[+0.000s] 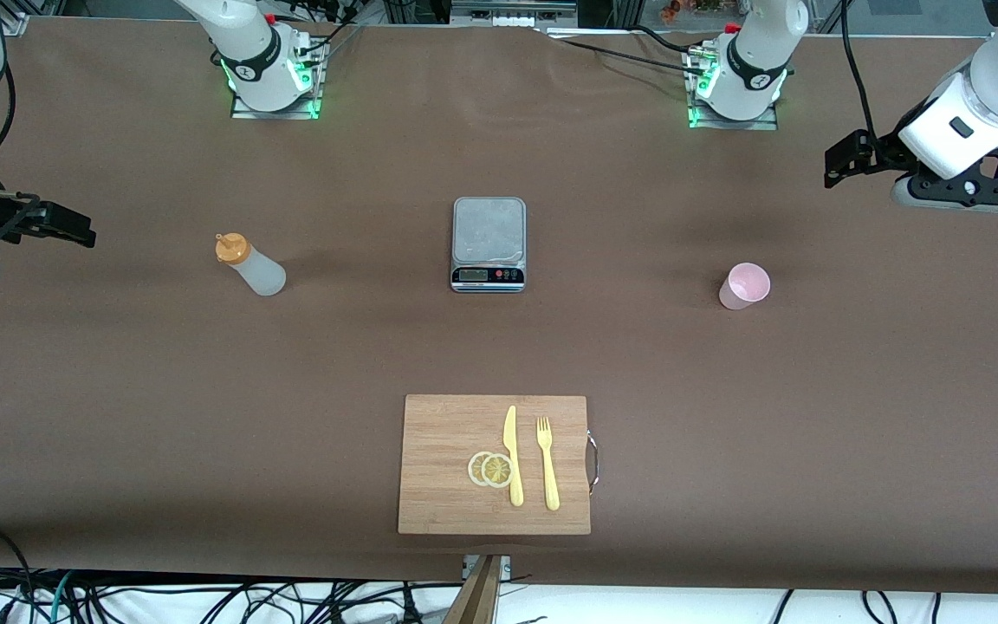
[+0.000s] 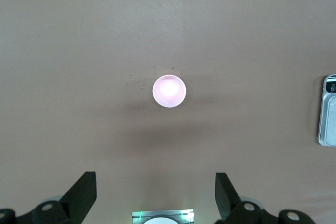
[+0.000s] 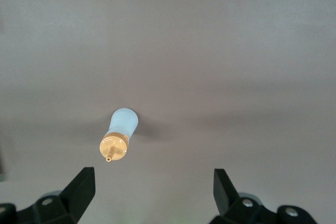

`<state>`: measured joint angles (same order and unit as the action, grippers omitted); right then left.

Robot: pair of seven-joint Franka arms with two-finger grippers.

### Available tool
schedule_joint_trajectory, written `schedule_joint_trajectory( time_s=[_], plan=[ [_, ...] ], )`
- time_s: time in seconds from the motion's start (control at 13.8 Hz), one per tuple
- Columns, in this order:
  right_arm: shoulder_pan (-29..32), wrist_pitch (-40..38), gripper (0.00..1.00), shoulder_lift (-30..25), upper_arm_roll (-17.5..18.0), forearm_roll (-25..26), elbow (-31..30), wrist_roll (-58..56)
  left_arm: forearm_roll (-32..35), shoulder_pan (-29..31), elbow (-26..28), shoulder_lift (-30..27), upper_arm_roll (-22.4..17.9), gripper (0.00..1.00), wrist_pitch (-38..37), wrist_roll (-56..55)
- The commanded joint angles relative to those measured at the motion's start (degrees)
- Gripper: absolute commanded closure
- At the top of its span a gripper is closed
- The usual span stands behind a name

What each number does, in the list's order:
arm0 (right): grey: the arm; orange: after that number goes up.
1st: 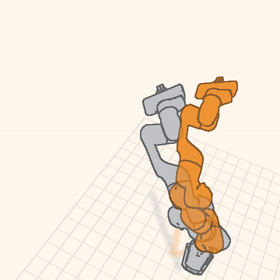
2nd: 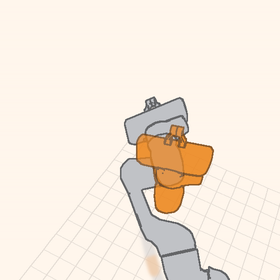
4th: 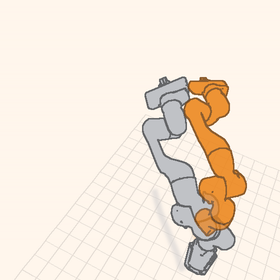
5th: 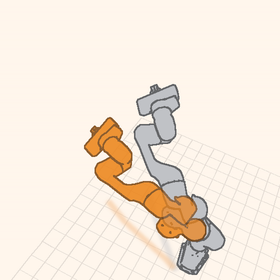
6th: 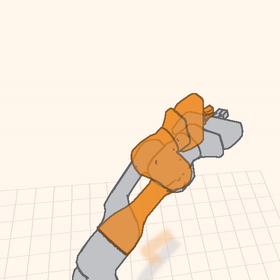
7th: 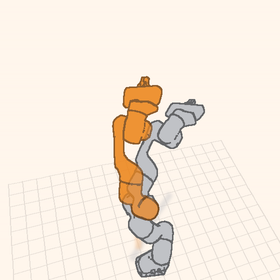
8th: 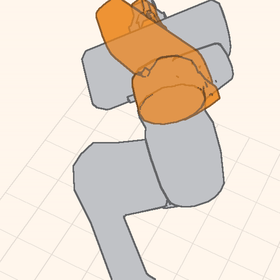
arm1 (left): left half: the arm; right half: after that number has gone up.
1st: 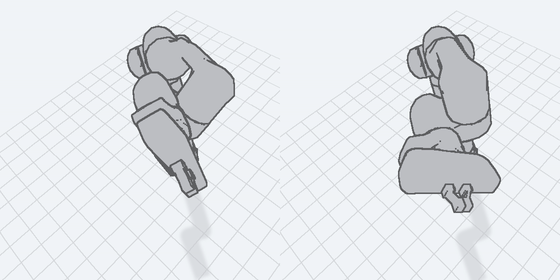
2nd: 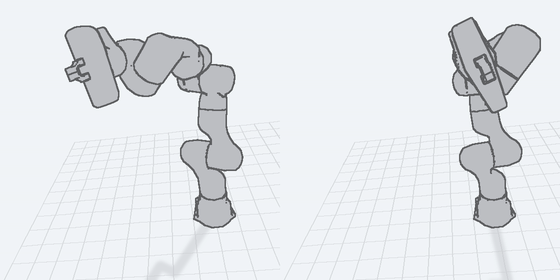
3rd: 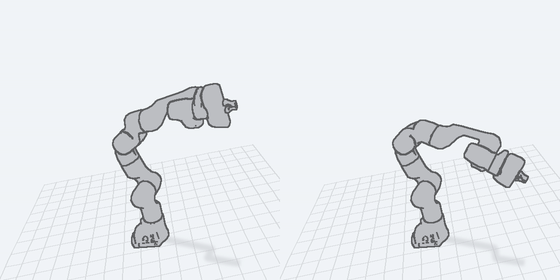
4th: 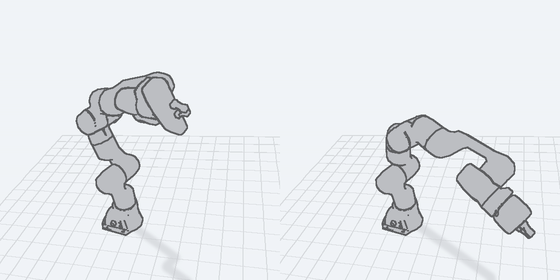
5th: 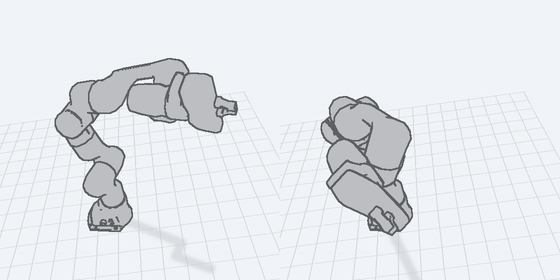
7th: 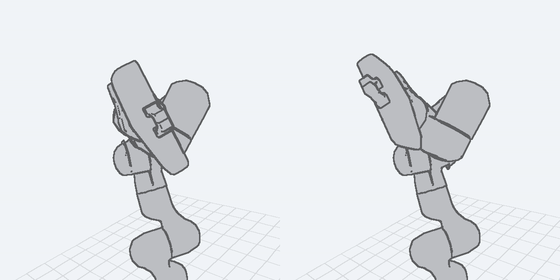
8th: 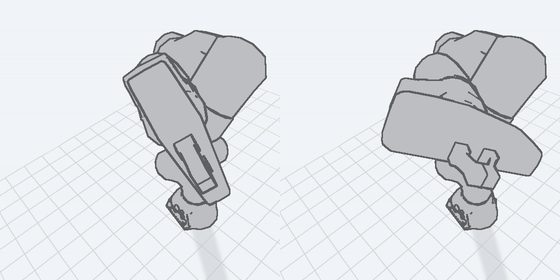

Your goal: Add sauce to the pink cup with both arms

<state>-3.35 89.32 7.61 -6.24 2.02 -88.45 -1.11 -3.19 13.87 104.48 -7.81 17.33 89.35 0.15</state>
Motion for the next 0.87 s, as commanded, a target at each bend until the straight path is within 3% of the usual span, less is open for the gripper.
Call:
schedule_joint_trajectory(
  time_s=[0.0,0.8],
  plan=[
    [0.01,-0.37,0.00,0.39,0.17,-0.35,1.17,0.40,-1.12,0.55,-0.68,-0.02,0.24,0.01,-0.93,-0.24],
    [-0.17,-0.46,0.00,0.39,0.17,-0.44,1.26,-0.39,-1.03,0.55,-0.59,-0.02,0.24,0.01,-0.93,-0.24]
  ],
)
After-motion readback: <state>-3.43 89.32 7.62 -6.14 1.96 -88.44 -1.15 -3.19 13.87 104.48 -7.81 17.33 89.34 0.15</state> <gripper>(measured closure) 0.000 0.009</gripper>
